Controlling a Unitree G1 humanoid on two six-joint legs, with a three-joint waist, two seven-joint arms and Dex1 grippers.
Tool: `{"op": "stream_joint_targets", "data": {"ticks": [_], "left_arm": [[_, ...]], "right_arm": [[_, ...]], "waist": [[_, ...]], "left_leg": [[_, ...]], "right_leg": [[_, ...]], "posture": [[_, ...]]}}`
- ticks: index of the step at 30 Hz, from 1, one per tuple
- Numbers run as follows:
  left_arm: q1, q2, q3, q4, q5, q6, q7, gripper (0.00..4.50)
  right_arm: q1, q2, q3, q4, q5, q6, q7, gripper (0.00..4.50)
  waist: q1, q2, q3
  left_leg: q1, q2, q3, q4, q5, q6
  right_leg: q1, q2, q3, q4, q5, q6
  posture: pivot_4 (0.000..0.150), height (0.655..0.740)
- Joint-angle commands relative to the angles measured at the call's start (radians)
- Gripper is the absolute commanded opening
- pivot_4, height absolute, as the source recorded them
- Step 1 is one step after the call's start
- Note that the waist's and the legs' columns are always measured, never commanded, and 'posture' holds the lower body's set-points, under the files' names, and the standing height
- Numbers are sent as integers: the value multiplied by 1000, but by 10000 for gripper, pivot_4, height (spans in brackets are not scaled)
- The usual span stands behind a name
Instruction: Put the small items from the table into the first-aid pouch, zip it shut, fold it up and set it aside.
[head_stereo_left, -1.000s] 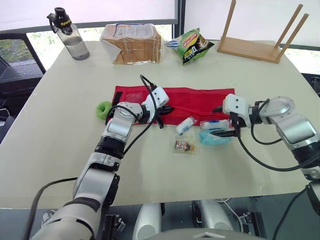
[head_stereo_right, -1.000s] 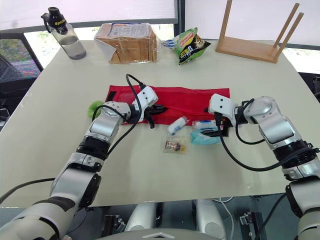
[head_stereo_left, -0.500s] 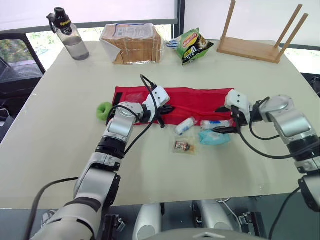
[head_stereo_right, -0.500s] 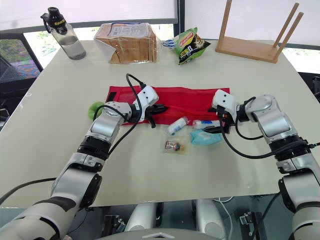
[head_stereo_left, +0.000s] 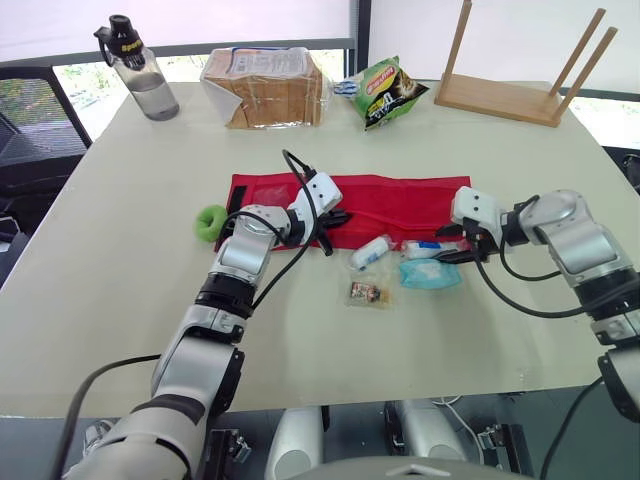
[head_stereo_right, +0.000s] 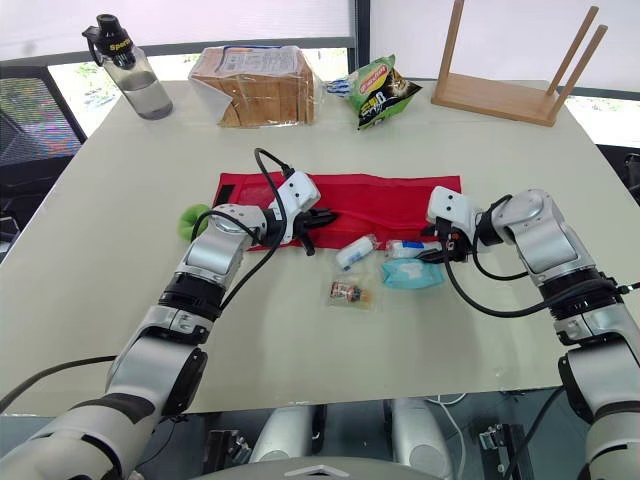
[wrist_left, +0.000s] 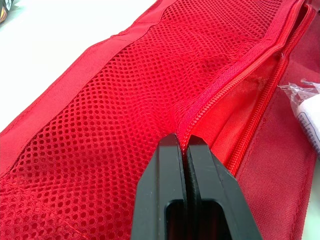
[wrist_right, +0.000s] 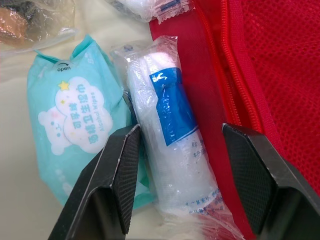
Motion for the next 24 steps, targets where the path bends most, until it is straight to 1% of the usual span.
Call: {"op": "stream_joint_targets", "data": {"ticks": [1, 6, 8, 9, 10, 12, 13, 14, 15, 17, 18, 20, 22, 24], "left_arm": [[-29, -4, 5, -14, -12, -13, 1, 0], [-25, -4, 7, -20, -14, -11, 2, 0], [-25, -5, 7, -20, -14, -10, 3, 0], [-24, -5, 7, -21, -14, -9, 3, 0], [-24, -6, 7, -22, -15, -9, 3, 0], [-22, -8, 6, -24, -16, -7, 3, 0], [-21, -10, 6, -26, -18, -3, 3, 0], [-20, -14, 7, -30, -22, 2, 1, 0], [-19, -19, 10, -32, -29, 10, 1, 0], [-23, -31, 20, -35, -48, 36, -1, 0], [-25, -35, 25, -35, -56, 46, -1, 0], [-38, -48, 43, -30, -82, 85, 2, 0], [-50, -57, 57, -26, -99, 113, 9, 0], [-67, -72, 66, -17, -113, 132, 19, 0]], "right_arm": [[-12, -35, -35, 10, 1, 0, 26, 27537], [-1, -34, -31, 20, 0, 0, 34, 27537], [1, -21, -29, 31, -3, -2, 20, 22259], [1, -13, -33, 35, -1, 4, 9, 20669], [1, -7, -37, 37, 2, 11, 2, 17194], [2, 0, -58, 18, 28, 56, -2, 8829], [1, 6, -79, 1, 53, 101, -7, 2066], [-5, 15, -115, -27, 95, 183, -17, 583], [-10, 23, -151, -60, 138, 266, -30, 583], [-46, 61, -241, -129, 231, 510, -100, 583], [-57, 75, -268, -154, 256, 586, -130, 583], [-90, 174, -360, -203, 312, 776, -255, 583], [-100, 256, -411, -250, 336, 907, -357, 583], [-89, 338, -427, -285, 332, 990, -453, 583]], "waist": [[1, 0, 0], [0, 0, 0], [0, 0, 0], [0, 0, 0], [0, 0, 0], [-1, 0, 0], [-1, 0, 0], [-1, 0, 0], [-1, 0, 0], [-1, 0, 0], [-1, 1, 0], [-3, 1, 0], [-5, 1, 0], [-4, 1, 0]], "left_leg": [[0, 0, 0, 0, 0, 0], [0, 0, 0, 0, 0, 0], [0, 0, 0, 0, 0, 0], [0, 0, 0, 0, 0, 0], [0, 0, 0, 0, 0, 0], [0, 0, 0, 0, 0, 0], [0, 0, 0, 0, 0, 0], [0, 0, 0, 0, 0, 0], [0, 0, 0, 0, 0, 0], [0, 0, 0, 0, 0, 0], [0, 0, -1, 0, 0, 0], [0, 0, -1, 0, 0, 0], [0, 0, -2, 0, 0, 0], [-1, 0, -4, 0, 0, 0]], "right_leg": [[0, 0, 0, 0, 0, 0], [0, 0, 0, 0, 0, 0], [0, 0, 0, 0, 0, 0], [0, 0, 0, 0, 0, 0], [0, 0, 0, 0, 0, 0], [0, 0, 0, 0, 0, 0], [0, 0, 0, 0, 0, 0], [0, 0, 0, 0, 0, 0], [0, 0, 0, 0, 0, 0], [0, 0, 0, 0, 0, 0], [0, 0, 0, 0, 0, 0], [0, 0, 0, 1, 0, 0], [0, 0, -1, 1, 0, 0], [0, 0, -4, 1, 0, 0]], "posture": [[1500, 7400], [1500, 7400], [1500, 7400], [1500, 7400], [1500, 7400], [1500, 7400], [1500, 7400], [1500, 7400], [1500, 7400], [1500, 7400], [1500, 7400], [1500, 7400], [1500, 7400], [1500, 7400]]}}
